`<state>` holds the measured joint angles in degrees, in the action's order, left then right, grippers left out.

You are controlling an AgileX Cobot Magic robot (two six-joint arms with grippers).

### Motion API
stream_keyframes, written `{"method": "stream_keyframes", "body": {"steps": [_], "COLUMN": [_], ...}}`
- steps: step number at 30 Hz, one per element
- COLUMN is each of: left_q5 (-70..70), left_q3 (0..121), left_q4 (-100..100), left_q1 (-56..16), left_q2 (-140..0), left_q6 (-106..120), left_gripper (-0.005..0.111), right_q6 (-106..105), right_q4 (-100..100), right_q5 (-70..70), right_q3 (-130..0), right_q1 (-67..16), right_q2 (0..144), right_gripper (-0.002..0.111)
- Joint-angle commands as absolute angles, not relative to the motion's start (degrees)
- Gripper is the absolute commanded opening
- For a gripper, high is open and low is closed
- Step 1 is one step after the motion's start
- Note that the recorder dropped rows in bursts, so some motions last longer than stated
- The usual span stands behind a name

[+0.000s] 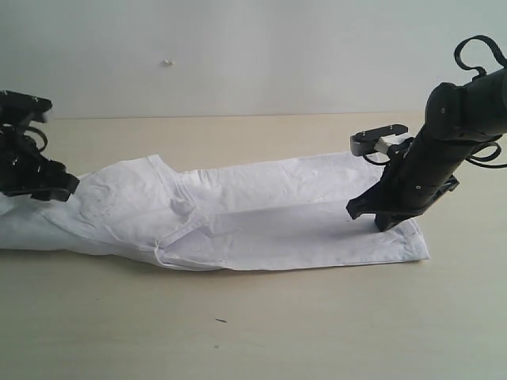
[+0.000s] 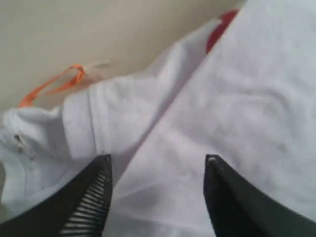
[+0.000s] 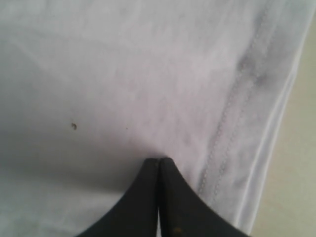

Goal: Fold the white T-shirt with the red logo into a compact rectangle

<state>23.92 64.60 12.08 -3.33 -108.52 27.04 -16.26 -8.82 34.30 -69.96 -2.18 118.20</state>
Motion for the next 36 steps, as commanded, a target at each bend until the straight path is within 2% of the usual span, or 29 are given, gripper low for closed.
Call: {"method": "stream_keyframes", "body": {"steps": [1,7,14,17,20,25,36], "left_q5": [24.55,32.64,41.93,41.43,41.18,42.78,56.27], "left_q3": [66.86,68.82,68.82,68.82,68.82,68.82,68.82], "left_q4": [23.65,24.24,27.32,24.13,23.01,19.74,16.72], "left_q1": [-2.72,3.12,3.45,3.45,3.45,3.45,3.45], "left_q2": [-108.31,-111.72,-113.59,-113.72,-113.02,-111.76,-111.71], "left_q6": [39.05,40.5,45.44,43.06,43.06,41.36,39.98], "left_gripper": [0.054,0.054,0.054,0.054,0.044,0.0,0.0], "right_q6": [-16.93,-16.93,-16.93,-16.93,-16.93,-16.93,-16.93], "right_q4": [-9.57,-9.7,-9.7,-9.86,-9.92,-9.92,-10.3], "right_q5": [33.03,33.65,33.8,33.79,33.57,33.46,33.83], "right_q3": [-69.56,-69.56,-69.56,-69.56,-69.56,-69.56,-69.56], "right_q1": [-2.02,-2.02,-2.02,-2.02,-2.02,-2.02,-2.02], "right_q2": [118.0,118.0,118.0,118.0,118.0,118.0,118.0], "right_gripper": [0.0,0.0,0.0,0.0,0.0,0.0,0.0]}}
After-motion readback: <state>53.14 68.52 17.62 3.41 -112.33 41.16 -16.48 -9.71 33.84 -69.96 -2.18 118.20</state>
